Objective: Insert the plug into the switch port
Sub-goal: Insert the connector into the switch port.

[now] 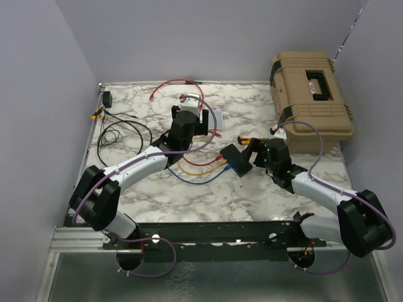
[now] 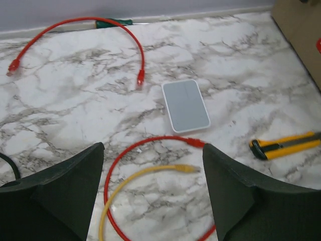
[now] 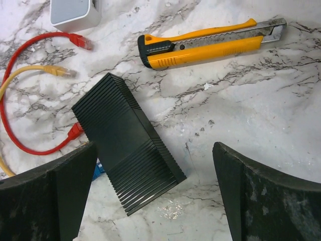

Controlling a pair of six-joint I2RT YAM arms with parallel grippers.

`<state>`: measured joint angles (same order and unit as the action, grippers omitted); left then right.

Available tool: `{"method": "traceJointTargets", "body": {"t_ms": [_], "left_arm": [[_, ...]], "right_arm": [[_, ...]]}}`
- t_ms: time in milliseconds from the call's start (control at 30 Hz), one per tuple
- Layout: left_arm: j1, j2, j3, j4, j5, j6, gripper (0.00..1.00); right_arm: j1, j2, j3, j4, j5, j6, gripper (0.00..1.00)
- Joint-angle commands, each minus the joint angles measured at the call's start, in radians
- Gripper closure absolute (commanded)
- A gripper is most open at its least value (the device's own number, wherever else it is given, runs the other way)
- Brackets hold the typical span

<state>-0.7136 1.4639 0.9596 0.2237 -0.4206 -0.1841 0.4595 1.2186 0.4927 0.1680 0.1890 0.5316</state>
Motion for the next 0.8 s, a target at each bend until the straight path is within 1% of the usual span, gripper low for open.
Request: {"method": "traceJointTargets", "body": {"t_ms": [0,100,167,233,433,533,700,733,767], "left_arm": [[0.099,0.133,0.114,-0.056,-0.043,-0.053,0.2],[0.144,0.247,0.215,-0.056,-0.005,-0.047,0.2],[0.165,0.337,0.297,-0.065,0.032,-0.041,0.18],[0.178,0.448,0.389,-0.078,0.057,-0.032,0.18],[0.206,0.695,0.657,-0.114,0.104,-0.004,0.19],[0.229,0.792,0.769,-0.132,0.139,-0.006,0.26],[0.258,0.924,0.914,-0.169,0.194,-0.013,0.46],[0.261,0.946,0.935,-0.175,0.196,-0.011,0.49],[0.263,0.962,0.953,-0.178,0.194,-0.008,0.5]], "right_arm": [[0.007,-0.034,-0.027,0.069,-0.021,0.013,0.0],[0.008,-0.062,-0.04,0.063,-0.007,0.012,0.0],[0.008,-0.078,-0.044,0.062,-0.006,0.011,0.0],[0.009,-0.088,-0.048,0.062,-0.002,0.01,0.0],[0.009,-0.098,-0.061,0.08,-0.015,0.008,0.0],[0.009,-0.096,-0.063,0.085,-0.014,0.007,0.0],[0.01,-0.094,-0.065,0.088,-0.01,0.003,0.0],[0.009,-0.093,-0.066,0.088,-0.008,0.003,0.0],[0.009,-0.091,-0.066,0.091,-0.009,0.002,0.0]]}}
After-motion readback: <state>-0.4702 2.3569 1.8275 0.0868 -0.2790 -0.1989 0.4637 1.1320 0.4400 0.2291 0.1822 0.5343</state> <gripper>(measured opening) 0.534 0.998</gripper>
